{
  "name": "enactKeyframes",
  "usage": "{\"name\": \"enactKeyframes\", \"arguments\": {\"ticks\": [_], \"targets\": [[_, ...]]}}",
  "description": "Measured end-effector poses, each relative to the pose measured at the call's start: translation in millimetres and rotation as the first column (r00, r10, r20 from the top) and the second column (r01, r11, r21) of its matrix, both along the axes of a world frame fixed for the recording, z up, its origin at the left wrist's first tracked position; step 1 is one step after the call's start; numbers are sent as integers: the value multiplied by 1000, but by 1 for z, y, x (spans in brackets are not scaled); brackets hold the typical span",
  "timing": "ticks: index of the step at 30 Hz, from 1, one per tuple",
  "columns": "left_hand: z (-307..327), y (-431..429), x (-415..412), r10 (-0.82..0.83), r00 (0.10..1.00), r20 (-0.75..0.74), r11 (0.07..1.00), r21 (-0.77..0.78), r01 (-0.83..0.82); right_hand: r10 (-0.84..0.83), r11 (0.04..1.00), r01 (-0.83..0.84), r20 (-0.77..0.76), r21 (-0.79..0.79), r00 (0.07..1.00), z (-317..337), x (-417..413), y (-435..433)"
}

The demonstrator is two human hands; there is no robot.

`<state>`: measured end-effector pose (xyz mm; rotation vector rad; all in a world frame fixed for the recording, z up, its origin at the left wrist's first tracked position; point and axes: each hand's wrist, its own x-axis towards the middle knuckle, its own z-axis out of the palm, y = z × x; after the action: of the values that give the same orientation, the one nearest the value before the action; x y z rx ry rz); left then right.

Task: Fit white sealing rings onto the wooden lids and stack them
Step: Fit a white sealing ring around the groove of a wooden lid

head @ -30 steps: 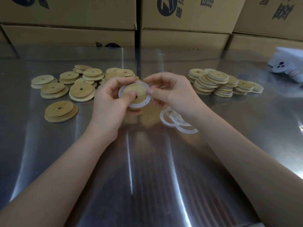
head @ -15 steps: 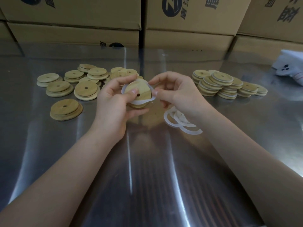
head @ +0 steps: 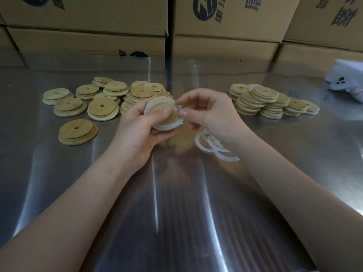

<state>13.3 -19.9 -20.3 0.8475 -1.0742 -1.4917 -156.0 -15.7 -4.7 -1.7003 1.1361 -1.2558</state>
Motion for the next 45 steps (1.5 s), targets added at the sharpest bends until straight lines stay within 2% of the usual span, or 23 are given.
{"name": "enactKeyframes", "arguments": {"ticks": [4,8,17,25,31,35,37,41,45], "targets": [[0,-2,4,59,993,99,998,-41,-56,-7,999,8,9,-35,1000,1,1,0],[0,-1,3,144,971,191,980,-162,-113,-29,996,26,-42,-87,999,0,1,1],[-2,2,-2,160,932,324,965,-252,-77,-56,985,26,-174,-168,983,-5,6,-3],[2,8,-3,192,936,296,958,-263,-114,-100,981,79,-109,-178,989,-3,6,1],[3,8,-3,198,944,263,951,-286,-119,-140,977,115,-138,-179,980,-2,7,1],[4,8,-3,206,941,268,948,-294,-124,-203,958,161,-165,-239,965,-4,6,1],[4,8,-2,245,912,330,931,-343,-126,-230,945,170,-201,-280,952,-6,6,1],[3,9,-5,373,791,485,879,-458,-134,-288,906,156,-305,-394,908,-7,7,0],[2,10,-5,429,726,537,857,-496,-139,-318,862,89,-395,-499,862,-9,8,1]]}}
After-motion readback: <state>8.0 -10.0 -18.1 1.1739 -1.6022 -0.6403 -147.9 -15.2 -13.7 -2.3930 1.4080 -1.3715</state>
